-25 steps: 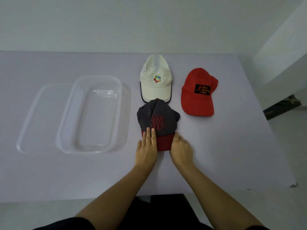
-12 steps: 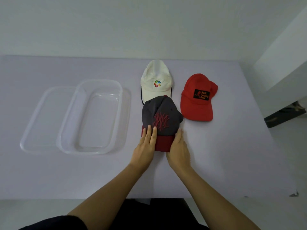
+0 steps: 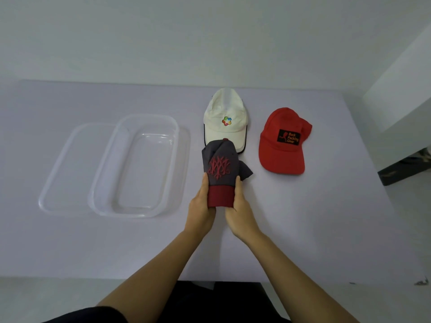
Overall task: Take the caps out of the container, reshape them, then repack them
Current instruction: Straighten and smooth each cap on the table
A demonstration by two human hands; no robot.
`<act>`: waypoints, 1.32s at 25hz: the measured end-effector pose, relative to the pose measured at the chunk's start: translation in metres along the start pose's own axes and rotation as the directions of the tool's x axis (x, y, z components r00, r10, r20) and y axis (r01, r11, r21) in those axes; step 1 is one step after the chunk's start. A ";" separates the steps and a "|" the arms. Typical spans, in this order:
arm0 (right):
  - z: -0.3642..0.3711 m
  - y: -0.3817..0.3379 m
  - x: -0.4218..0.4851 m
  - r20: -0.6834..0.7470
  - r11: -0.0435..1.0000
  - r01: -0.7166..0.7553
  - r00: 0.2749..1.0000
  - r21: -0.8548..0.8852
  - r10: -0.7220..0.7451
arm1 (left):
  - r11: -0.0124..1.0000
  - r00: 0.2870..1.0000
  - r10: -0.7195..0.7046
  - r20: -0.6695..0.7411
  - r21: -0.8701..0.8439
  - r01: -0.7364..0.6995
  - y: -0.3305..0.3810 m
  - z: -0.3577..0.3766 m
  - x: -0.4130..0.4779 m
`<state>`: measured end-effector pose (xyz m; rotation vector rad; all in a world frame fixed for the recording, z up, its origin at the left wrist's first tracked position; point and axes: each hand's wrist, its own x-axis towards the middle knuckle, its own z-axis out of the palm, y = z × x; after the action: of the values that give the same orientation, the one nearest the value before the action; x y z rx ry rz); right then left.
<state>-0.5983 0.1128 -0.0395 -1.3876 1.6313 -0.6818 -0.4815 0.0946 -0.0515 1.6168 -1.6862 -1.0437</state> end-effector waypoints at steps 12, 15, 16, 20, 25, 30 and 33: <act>-0.021 -0.005 0.003 -0.168 0.992 -0.111 0.981 -0.061 0.099 | 0.976 0.990 0.125 0.068 0.173 -0.135 -0.002 -0.021 0.010; -0.016 -0.014 0.006 -0.168 0.993 -0.115 0.980 -0.017 0.111 | 0.996 0.997 -0.003 -0.077 0.089 0.010 0.008 -0.020 0.015; -0.008 -0.020 0.005 -0.148 0.994 -0.104 0.983 0.028 0.107 | 0.998 0.994 -0.070 -0.088 0.000 0.070 0.014 -0.015 0.014; -0.010 -0.023 0.011 -0.160 0.997 -0.053 0.985 0.048 0.060 | 0.994 0.994 -0.091 -0.067 -0.072 0.087 0.010 -0.016 0.014; -0.026 -0.011 0.017 -0.102 0.967 0.070 0.990 -0.245 -0.098 | 0.996 0.993 0.089 -0.073 0.034 -0.087 0.006 -0.031 0.016; -0.026 -0.015 0.014 -0.099 0.896 0.047 0.990 -0.441 -0.101 | 0.943 0.962 0.271 -0.029 0.208 -0.259 0.000 -0.024 0.012; -0.021 -0.026 0.011 -0.114 0.886 0.043 0.988 -0.462 -0.107 | 0.872 0.917 0.395 -0.059 0.337 -0.355 0.002 -0.021 0.009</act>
<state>-0.6041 0.0930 -0.0102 -1.7803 1.9406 -0.4544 -0.4654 0.0822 -0.0398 1.4175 -2.0544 -0.4826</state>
